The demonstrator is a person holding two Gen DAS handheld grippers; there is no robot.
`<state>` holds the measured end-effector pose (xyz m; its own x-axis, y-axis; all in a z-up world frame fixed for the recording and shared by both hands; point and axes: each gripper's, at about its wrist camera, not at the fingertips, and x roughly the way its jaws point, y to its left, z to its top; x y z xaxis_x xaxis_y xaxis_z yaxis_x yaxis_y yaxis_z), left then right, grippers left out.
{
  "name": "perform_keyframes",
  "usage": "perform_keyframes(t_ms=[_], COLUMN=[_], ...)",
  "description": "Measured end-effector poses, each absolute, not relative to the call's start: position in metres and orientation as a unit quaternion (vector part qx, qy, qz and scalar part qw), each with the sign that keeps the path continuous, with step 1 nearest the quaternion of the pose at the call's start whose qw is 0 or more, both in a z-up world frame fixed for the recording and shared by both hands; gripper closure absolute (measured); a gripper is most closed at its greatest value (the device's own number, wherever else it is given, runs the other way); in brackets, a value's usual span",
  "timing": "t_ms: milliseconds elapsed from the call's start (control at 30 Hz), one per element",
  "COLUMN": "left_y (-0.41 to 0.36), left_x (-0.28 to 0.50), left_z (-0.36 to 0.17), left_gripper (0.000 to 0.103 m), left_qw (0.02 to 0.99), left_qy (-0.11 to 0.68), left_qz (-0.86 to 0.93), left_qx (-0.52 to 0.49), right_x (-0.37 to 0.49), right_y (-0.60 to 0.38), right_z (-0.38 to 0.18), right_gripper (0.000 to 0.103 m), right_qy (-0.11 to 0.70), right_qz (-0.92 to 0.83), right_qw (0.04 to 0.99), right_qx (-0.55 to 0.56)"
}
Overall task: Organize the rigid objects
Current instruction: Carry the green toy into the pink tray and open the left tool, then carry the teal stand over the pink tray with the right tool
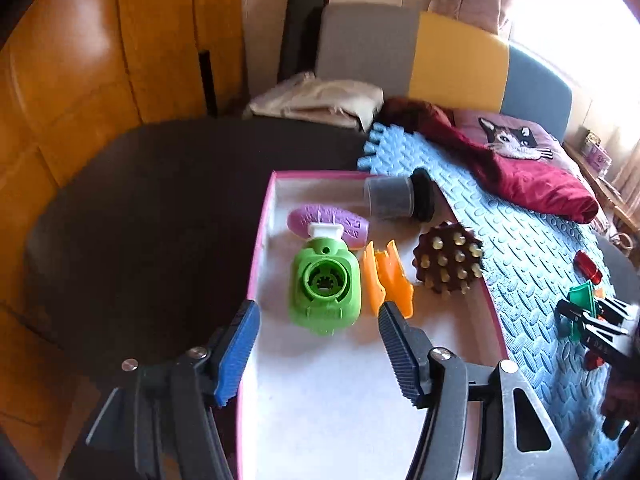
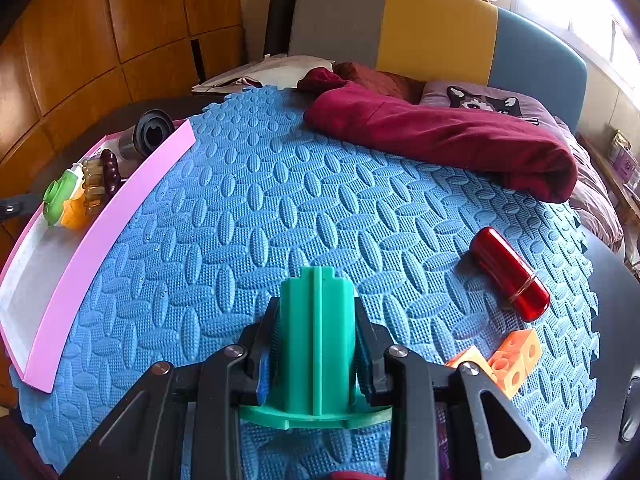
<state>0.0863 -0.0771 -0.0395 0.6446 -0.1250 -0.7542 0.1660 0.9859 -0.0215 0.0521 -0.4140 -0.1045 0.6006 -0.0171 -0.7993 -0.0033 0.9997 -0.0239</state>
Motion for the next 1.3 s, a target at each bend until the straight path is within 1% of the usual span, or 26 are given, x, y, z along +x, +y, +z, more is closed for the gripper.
perform_keyframes(t_ms=[233,433,1000,1300], left_y=[-0.079,-0.079,-0.073,-0.068], left_x=[0.054,0.043,0.041,0.040], left_z=[-0.021,-0.013,-0.025,-0.023], left_gripper=[0.033,0.028,0.027,0.027], left_qw=[0.920,0.927,0.921,0.924], left_qy=[0.383,0.366,0.382,0.374], left_qz=[-0.078,-0.076,-0.070,-0.066], left_qx=[0.038,0.041,0.035,0.032], right_x=[0.051,0.050,0.049,0.048], right_y=[-0.413,-0.414,-0.414,-0.413], right_z=[-0.105,-0.105,-0.105,-0.104], right_gripper=[0.071,0.072,0.072,0.072], right_qy=[0.443,0.438,0.434,0.434], right_qz=[-0.005,-0.006,-0.006,-0.006], right_qw=[0.897,0.899,0.901,0.901], right_qx=[-0.013,-0.013,-0.015,-0.015])
